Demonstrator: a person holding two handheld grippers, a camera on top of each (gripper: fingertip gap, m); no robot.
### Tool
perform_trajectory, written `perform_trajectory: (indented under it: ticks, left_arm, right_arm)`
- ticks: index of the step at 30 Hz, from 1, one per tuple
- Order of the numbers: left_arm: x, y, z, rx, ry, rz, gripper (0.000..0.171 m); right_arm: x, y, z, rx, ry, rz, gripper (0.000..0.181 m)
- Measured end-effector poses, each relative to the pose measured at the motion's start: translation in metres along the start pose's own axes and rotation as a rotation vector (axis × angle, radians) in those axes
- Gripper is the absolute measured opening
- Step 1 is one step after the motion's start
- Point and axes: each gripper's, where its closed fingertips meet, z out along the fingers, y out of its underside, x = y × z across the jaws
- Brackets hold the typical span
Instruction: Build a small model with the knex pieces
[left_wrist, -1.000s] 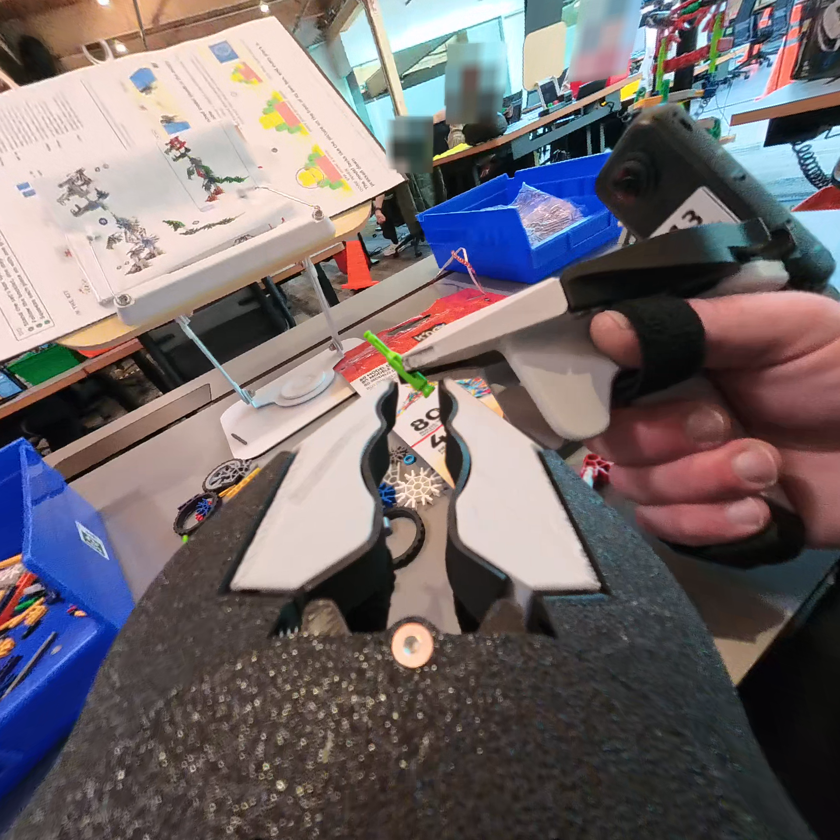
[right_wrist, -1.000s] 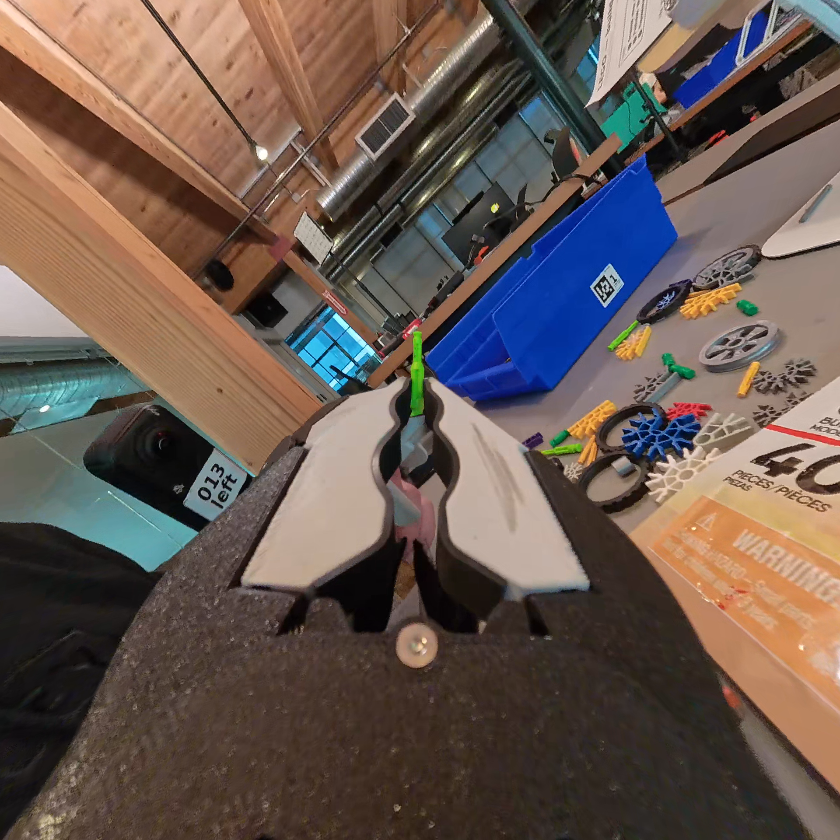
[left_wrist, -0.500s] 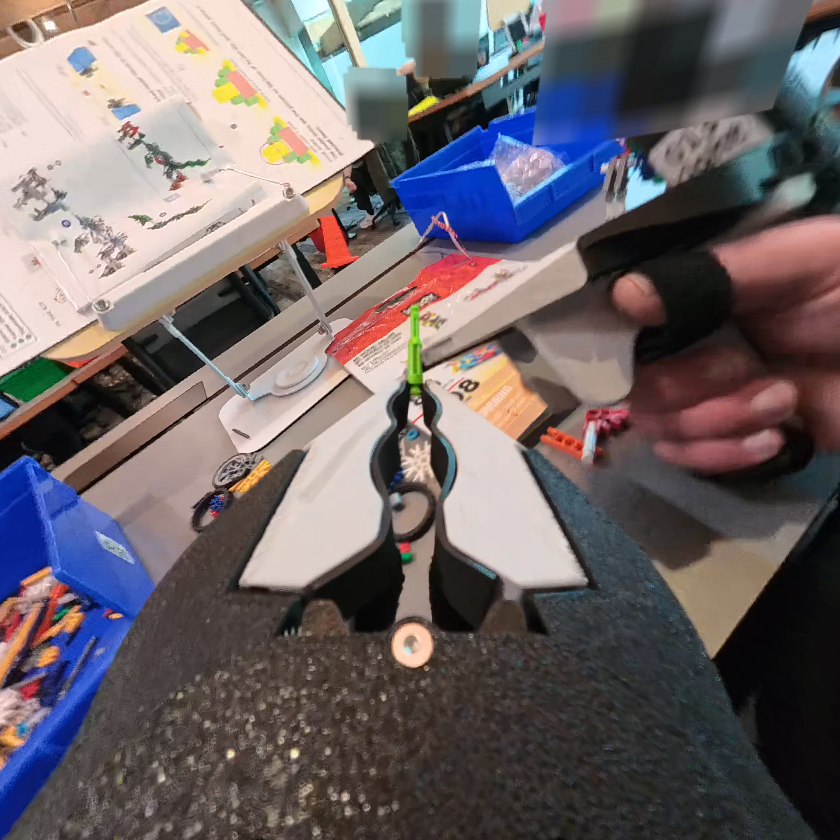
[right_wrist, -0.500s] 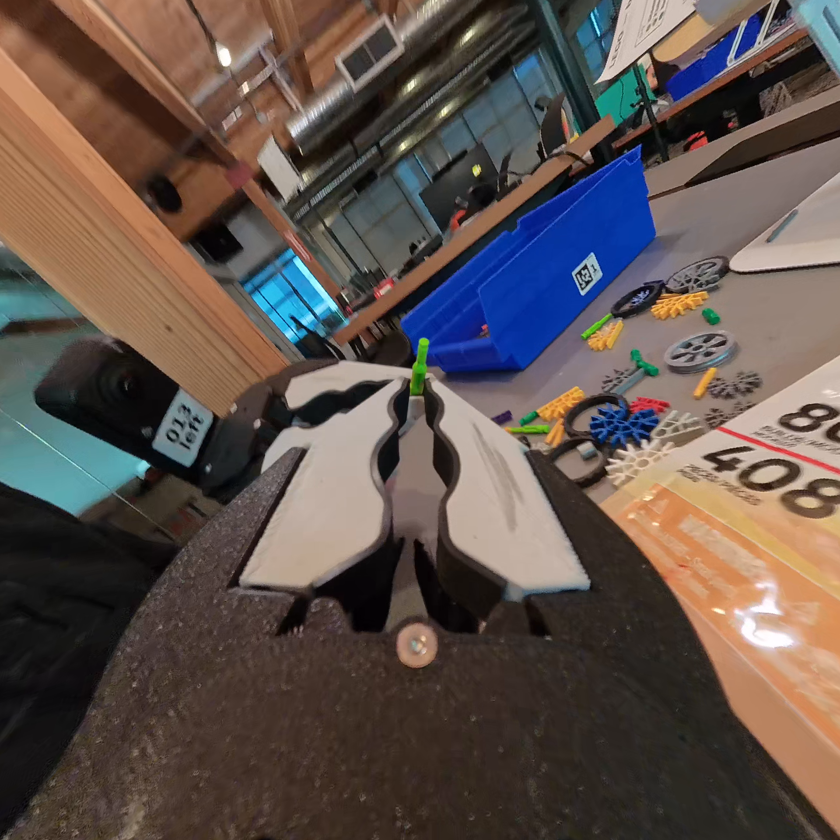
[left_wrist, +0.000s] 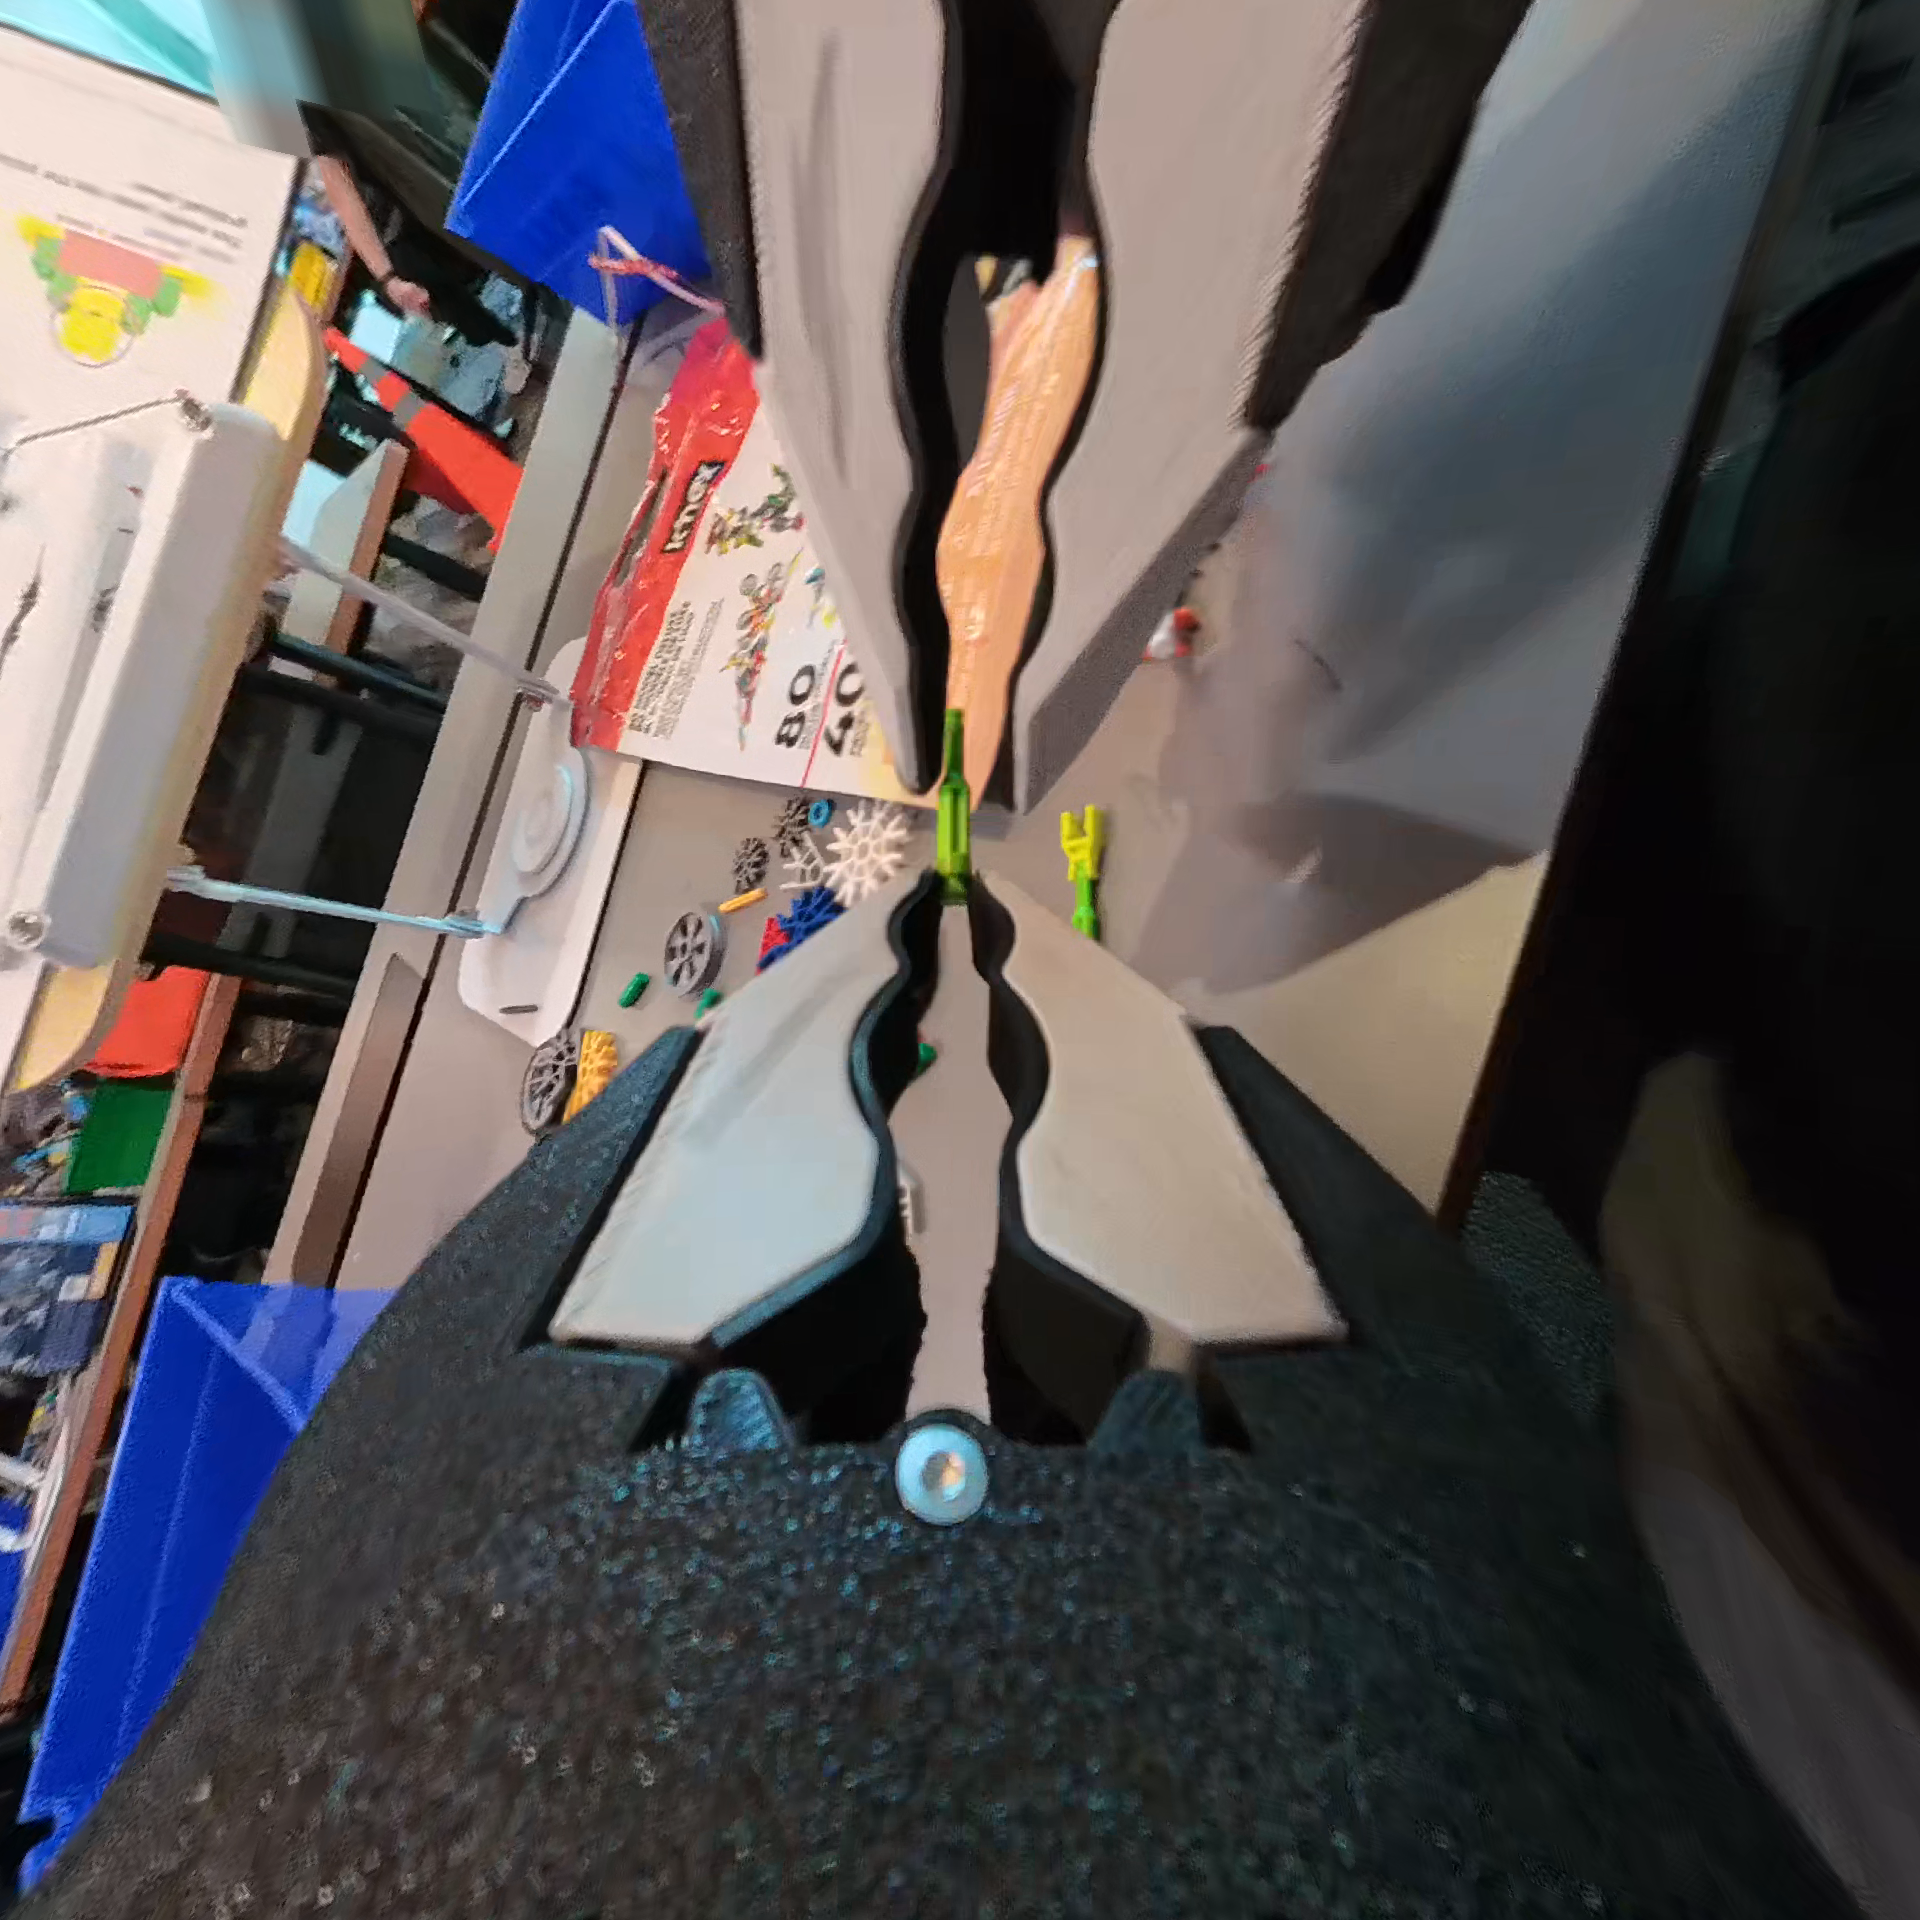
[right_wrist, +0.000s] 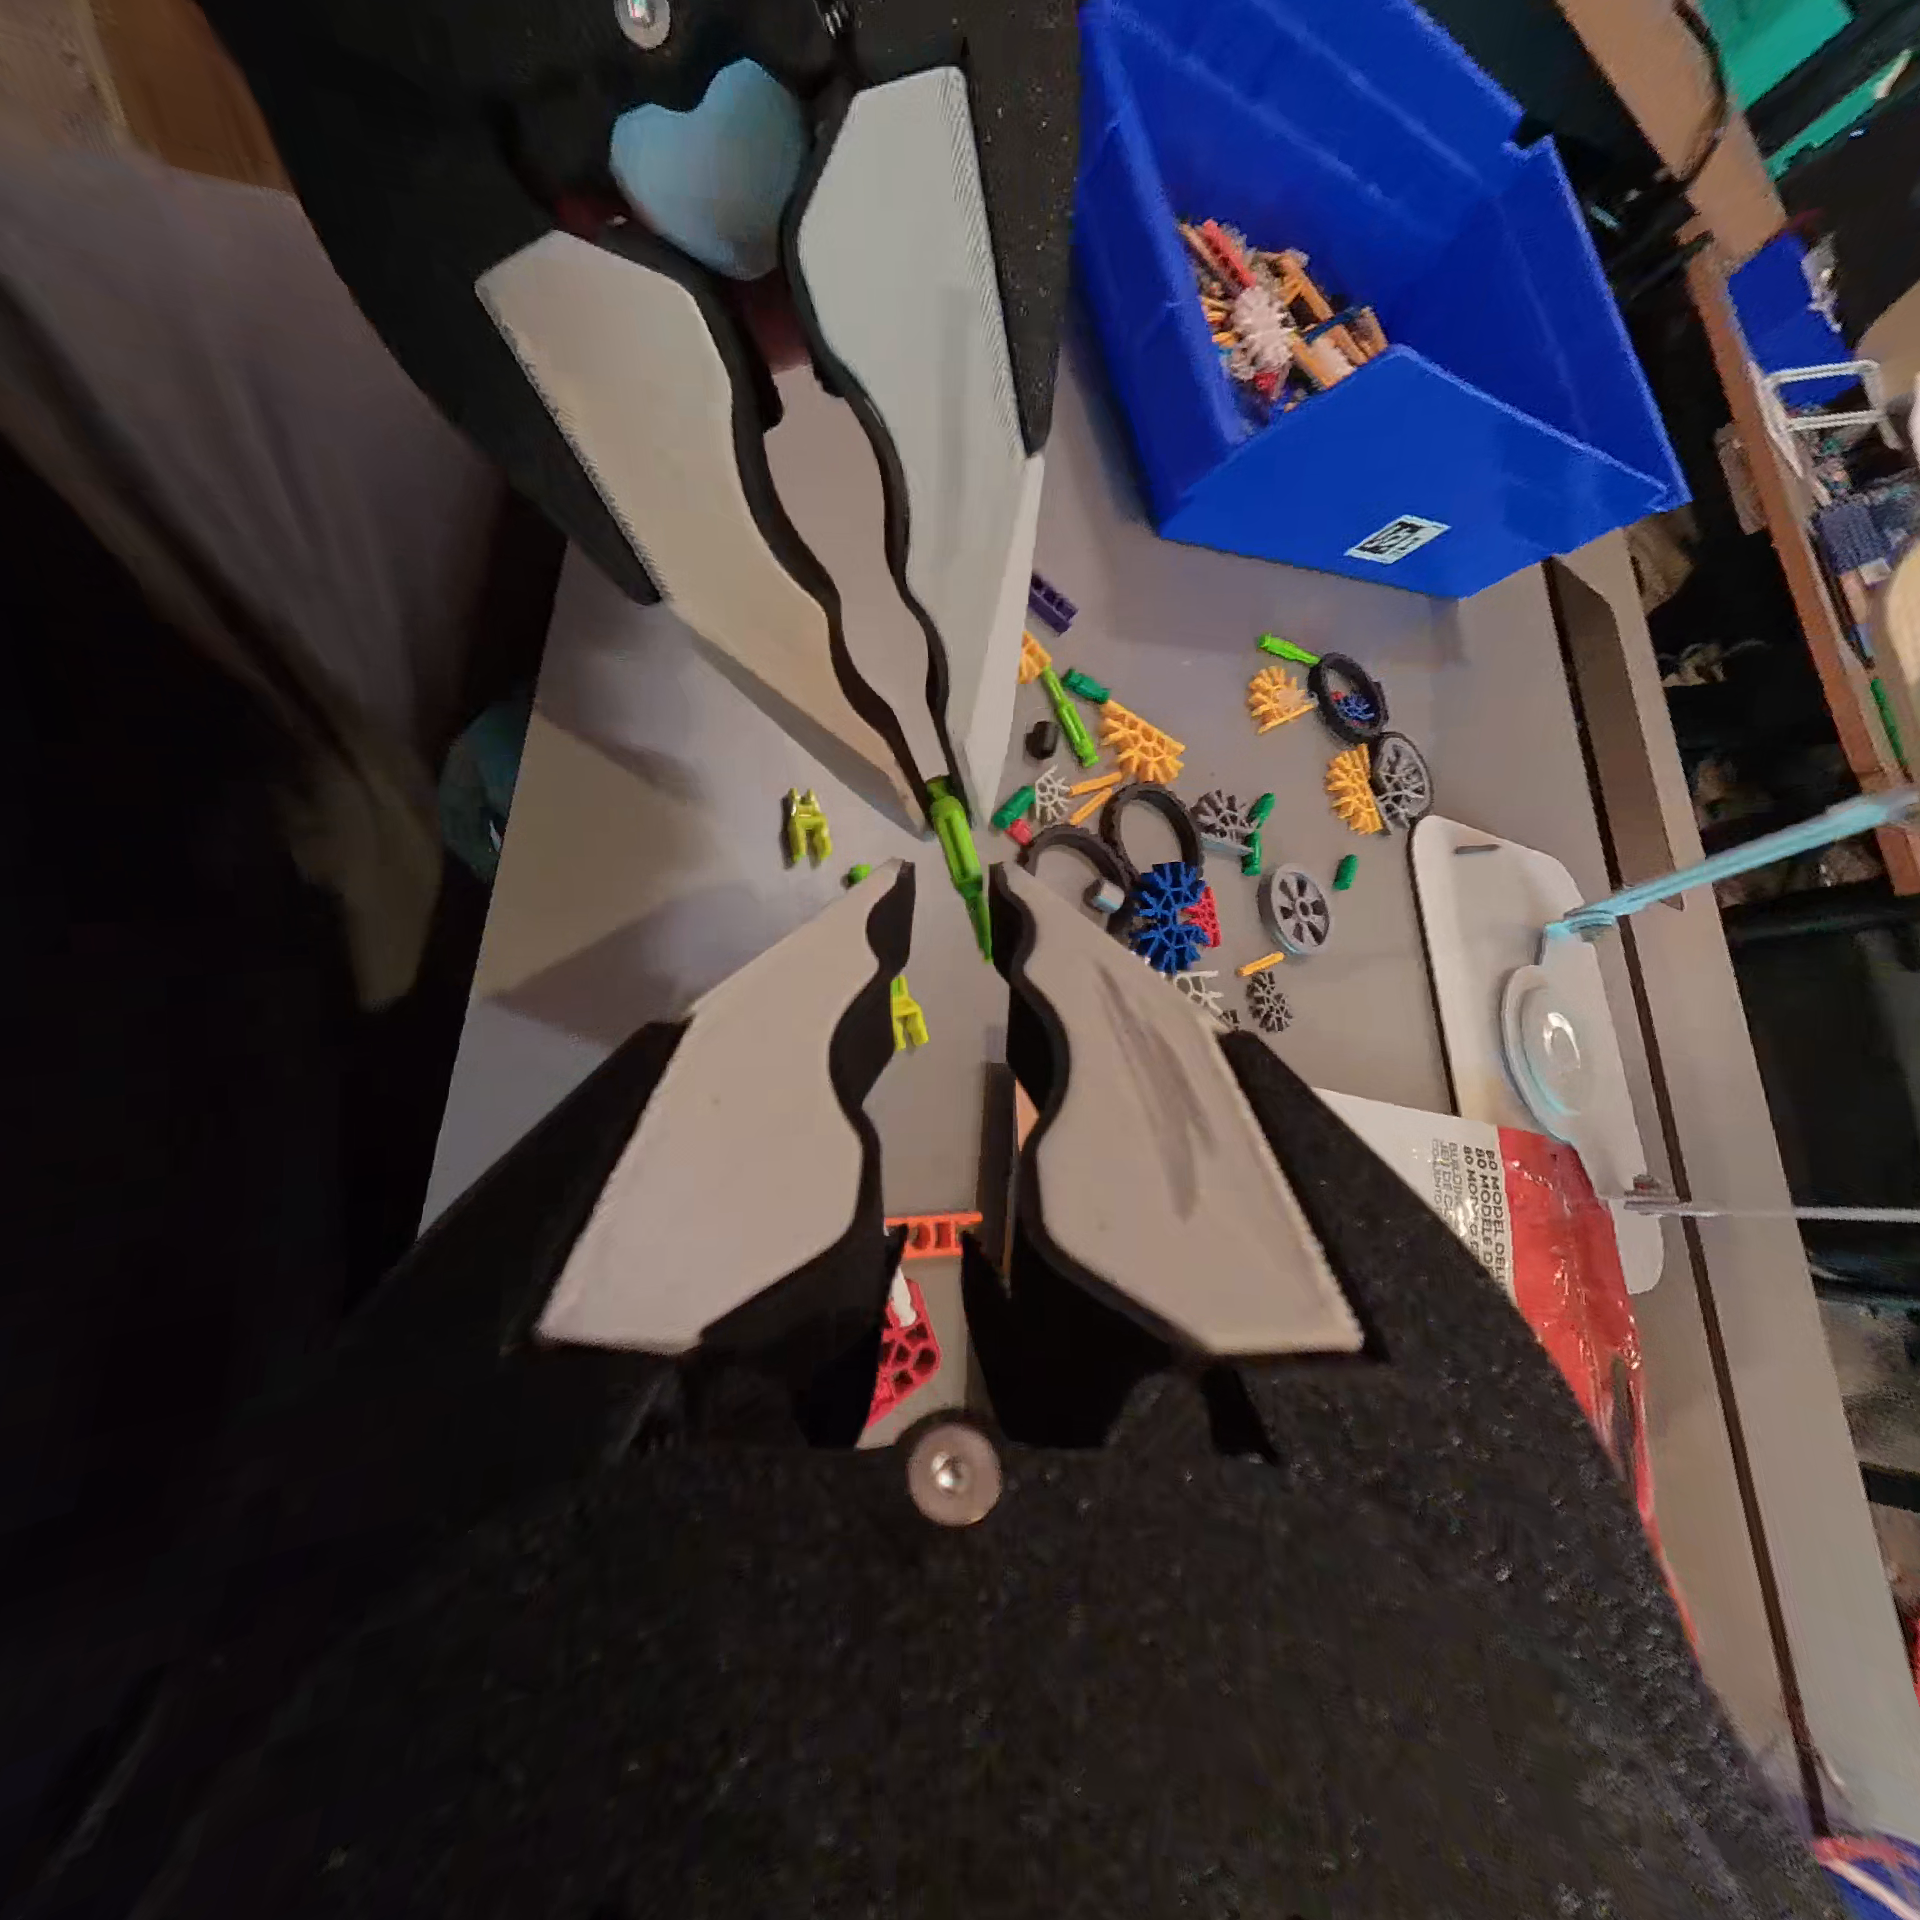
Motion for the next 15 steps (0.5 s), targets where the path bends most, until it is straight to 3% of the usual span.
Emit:
perform_trajectory:
  ticks: [6, 15]
  left_arm:
    - [0.008, 0.004, -0.001, -0.005, 0.037, 0.024, 0.003]
    - [0.022, 0.025, -0.007, -0.002, 0.149, -0.093, 0.005]
  right_arm:
    - [-0.005, 0.005, 0.010, -0.077, -0.016, -0.135, 0.005]
    - [-0.026, 0.016, 0.023, -0.142, -0.206, 0.075, 0.004]
